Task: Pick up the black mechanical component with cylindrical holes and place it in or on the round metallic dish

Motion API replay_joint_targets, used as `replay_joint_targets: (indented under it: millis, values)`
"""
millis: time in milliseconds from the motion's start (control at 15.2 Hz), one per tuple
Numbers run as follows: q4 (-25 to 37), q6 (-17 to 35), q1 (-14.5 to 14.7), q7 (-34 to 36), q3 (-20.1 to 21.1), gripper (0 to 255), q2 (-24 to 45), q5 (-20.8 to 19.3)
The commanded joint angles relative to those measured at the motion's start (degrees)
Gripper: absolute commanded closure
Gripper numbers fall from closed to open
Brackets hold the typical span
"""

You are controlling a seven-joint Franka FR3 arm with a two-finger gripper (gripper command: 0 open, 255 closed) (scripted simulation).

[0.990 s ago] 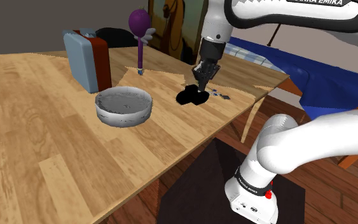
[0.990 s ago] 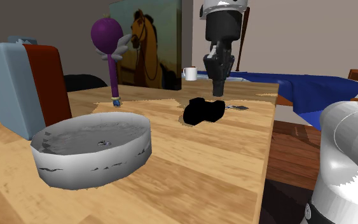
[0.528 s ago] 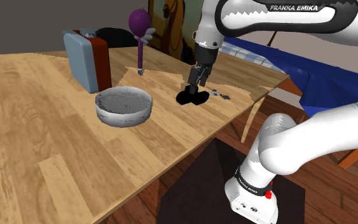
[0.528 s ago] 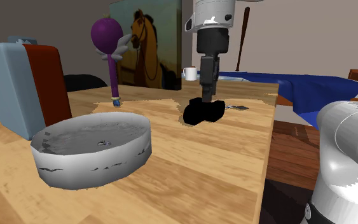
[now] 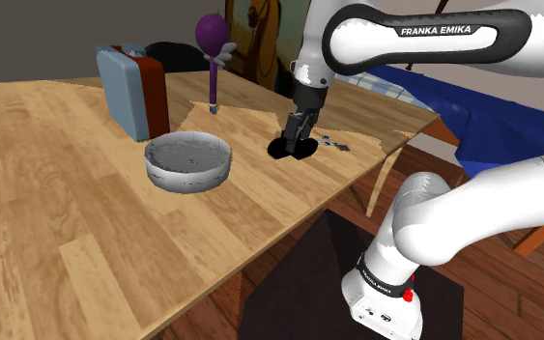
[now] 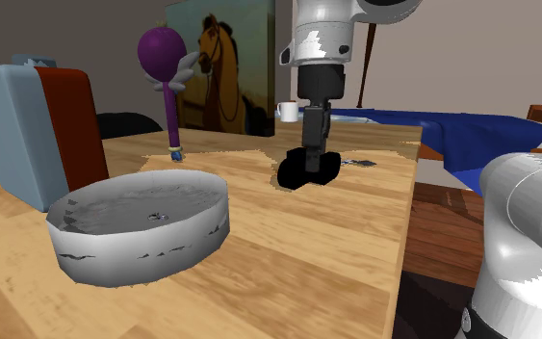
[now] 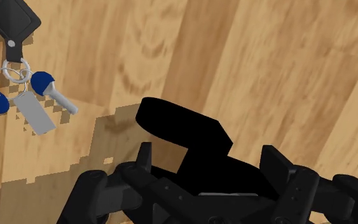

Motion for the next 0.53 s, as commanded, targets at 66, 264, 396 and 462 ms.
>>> replay_joint_targets:
  millis: [66,264,396,462]
  values:
    - [-0.1,0.1,0.0,0.0,0.0,0,0.0,0.0]
    - [-0.1,0.1,0.0,0.0,0.0,255,0.0,0.0]
    - [-0.1,0.1,0.0,0.0,0.0,255,0.0,0.0]
    - [-0.1,0.1,0.0,0.0,0.0,255,0.0,0.0]
